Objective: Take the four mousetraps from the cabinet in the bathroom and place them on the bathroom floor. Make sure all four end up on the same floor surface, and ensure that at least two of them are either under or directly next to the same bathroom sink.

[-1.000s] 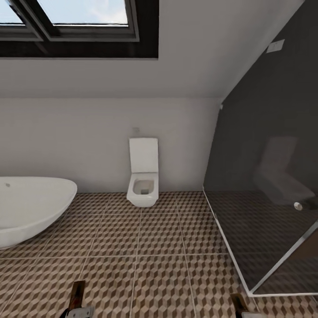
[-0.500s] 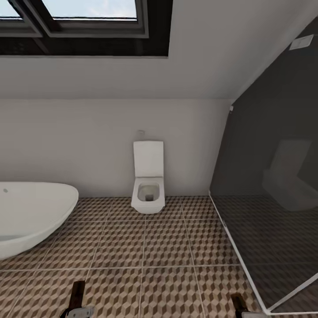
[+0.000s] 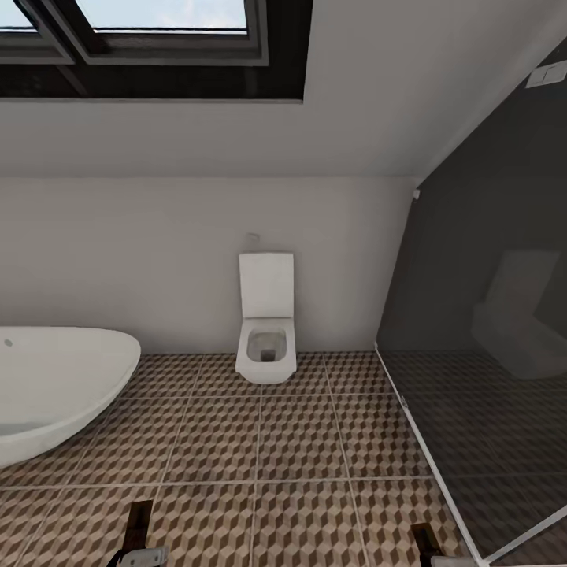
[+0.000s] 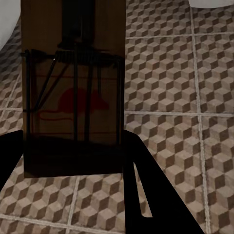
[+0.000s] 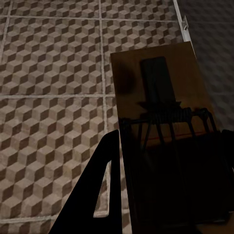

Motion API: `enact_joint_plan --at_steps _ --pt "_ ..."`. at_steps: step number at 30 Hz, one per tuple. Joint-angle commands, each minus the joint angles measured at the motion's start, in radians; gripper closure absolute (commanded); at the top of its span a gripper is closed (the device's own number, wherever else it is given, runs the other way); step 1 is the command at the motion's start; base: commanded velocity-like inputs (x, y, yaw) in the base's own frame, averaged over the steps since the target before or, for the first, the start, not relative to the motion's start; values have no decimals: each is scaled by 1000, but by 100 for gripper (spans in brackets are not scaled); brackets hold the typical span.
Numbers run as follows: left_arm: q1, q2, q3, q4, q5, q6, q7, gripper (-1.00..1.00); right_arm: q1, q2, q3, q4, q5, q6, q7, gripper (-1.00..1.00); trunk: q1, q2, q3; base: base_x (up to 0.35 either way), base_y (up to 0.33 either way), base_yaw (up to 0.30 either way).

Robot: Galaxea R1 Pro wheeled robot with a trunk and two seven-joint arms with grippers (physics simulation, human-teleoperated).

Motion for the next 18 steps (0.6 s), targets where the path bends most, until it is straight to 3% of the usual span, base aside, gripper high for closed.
enact_joint_plan --at_steps 1,18 --pt "-1 0 -7 1 -6 -1 10 100 -1 -1 8 -1 -7 -3 -5 100 1 -2 -2 0 0 0" --pt "-1 0 -7 1 -6 -1 10 100 -1 -1 8 -1 -8 -3 -5 100 1 -2 -2 0 0 0"
